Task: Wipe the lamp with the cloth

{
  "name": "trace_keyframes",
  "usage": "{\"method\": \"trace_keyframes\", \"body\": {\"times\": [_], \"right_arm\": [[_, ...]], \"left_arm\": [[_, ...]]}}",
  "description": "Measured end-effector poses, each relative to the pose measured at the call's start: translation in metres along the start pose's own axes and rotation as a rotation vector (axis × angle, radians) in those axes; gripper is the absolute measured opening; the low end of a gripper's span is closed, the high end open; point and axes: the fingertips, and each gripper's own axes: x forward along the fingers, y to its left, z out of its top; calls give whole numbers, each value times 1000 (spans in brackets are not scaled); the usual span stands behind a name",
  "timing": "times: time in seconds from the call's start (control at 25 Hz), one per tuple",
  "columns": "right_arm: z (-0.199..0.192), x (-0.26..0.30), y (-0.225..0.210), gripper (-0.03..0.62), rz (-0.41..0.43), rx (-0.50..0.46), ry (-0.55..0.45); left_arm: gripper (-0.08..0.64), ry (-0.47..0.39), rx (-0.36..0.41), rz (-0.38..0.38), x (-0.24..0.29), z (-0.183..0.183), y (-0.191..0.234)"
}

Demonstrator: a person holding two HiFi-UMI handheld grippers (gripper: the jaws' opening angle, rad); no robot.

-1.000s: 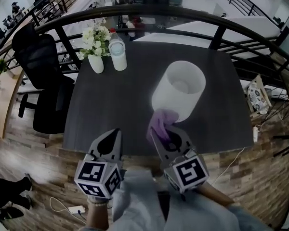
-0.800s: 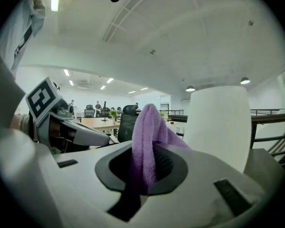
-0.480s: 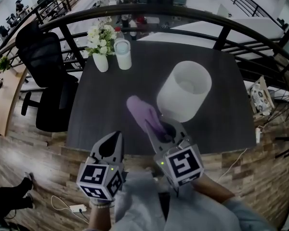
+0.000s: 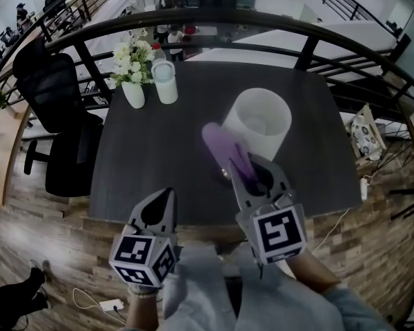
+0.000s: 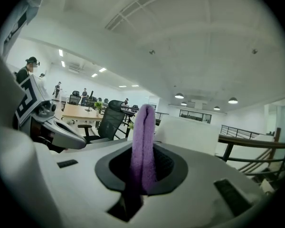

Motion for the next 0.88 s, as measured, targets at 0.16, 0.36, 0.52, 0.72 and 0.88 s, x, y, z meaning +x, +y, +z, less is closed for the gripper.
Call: {"method": "trace_keyframes", "body": {"times": [0.16,0.36,0.52,0.72,0.88], "right_arm": [[14,-11,-19,49,-42,-28,-29],[32,-21,-34,49,-47,-29,-64],[49,-29,-43,49,-25,-60,-105],[74,-39,-59,50,-7,-127,-152],[99,-44,-77,49,2,-181,-200]], "left_arm": [[3,-7,11,-16,6,4,-6],[2,-9,16,-33,12,9,-13],[2,-13,20,-36,16,11,-16],[2,-17,19,-31,20,15,-24],[2,-27,15,-14,24,20,-30]]}}
